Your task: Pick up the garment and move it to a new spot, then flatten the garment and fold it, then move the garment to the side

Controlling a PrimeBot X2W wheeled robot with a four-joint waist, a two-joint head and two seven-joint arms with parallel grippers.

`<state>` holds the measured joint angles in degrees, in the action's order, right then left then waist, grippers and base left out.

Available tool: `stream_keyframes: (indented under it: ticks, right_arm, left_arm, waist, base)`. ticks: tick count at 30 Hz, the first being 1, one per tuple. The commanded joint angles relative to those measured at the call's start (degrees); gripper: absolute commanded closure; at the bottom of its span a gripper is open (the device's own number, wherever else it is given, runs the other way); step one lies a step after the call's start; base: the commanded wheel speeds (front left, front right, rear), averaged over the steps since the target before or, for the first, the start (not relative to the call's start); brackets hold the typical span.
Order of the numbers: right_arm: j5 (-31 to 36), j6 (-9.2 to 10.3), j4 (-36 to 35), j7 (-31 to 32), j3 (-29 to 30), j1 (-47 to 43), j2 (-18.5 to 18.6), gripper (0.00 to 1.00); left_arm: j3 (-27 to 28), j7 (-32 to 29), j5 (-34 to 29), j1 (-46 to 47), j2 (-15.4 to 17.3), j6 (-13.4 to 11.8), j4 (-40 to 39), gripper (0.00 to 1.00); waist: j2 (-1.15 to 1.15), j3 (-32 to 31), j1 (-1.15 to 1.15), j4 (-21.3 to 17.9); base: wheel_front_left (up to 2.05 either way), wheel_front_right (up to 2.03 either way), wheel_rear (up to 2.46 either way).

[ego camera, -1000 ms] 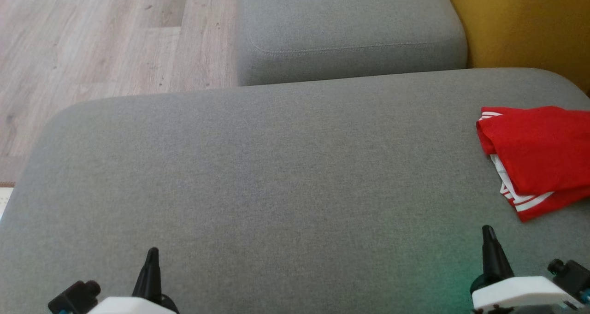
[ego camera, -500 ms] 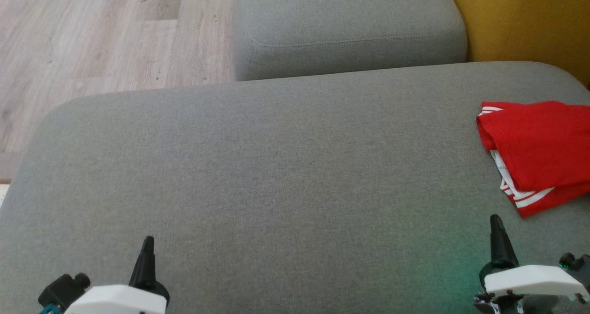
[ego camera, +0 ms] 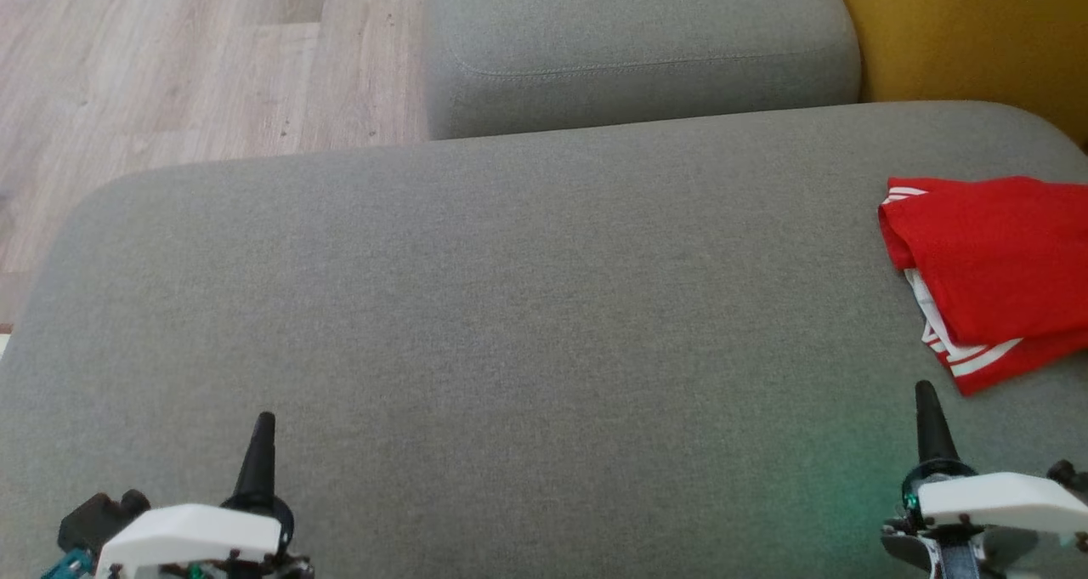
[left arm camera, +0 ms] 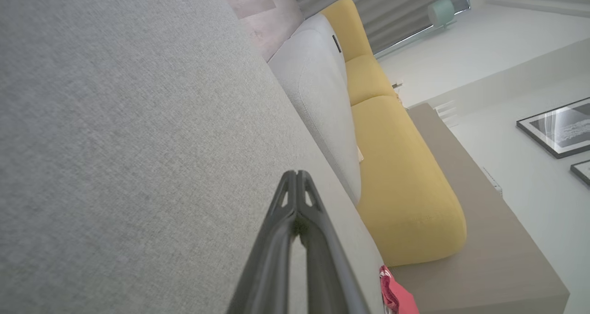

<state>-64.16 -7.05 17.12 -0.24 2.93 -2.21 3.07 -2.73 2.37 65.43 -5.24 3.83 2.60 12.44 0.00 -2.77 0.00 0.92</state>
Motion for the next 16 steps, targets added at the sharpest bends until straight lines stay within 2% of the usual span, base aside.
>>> stream_keyframes:
  ticks: [1,16]
  right_arm:
    - [-1.3,-0.31,-2.3,0.2,-0.4,3.4,0.2,1.00]
    - [-11.4,-0.36,-2.6,2.7,1.1,5.3,0.0,1.00]
  left_arm:
    - [1.9,-0.4,1.2,3.5,0.9,0.6,-1.5,1.00]
    - [3.8,-2.9,11.6,6.4,0.9,2.2,-0.4,1.00]
  waist:
    - [0.00,0.0,0.00,0.0]
    - [0.00,1.1,0.00,-0.4]
  base:
    - [0.00,0.00,0.00]
    - [0.00,0.00,0.00]
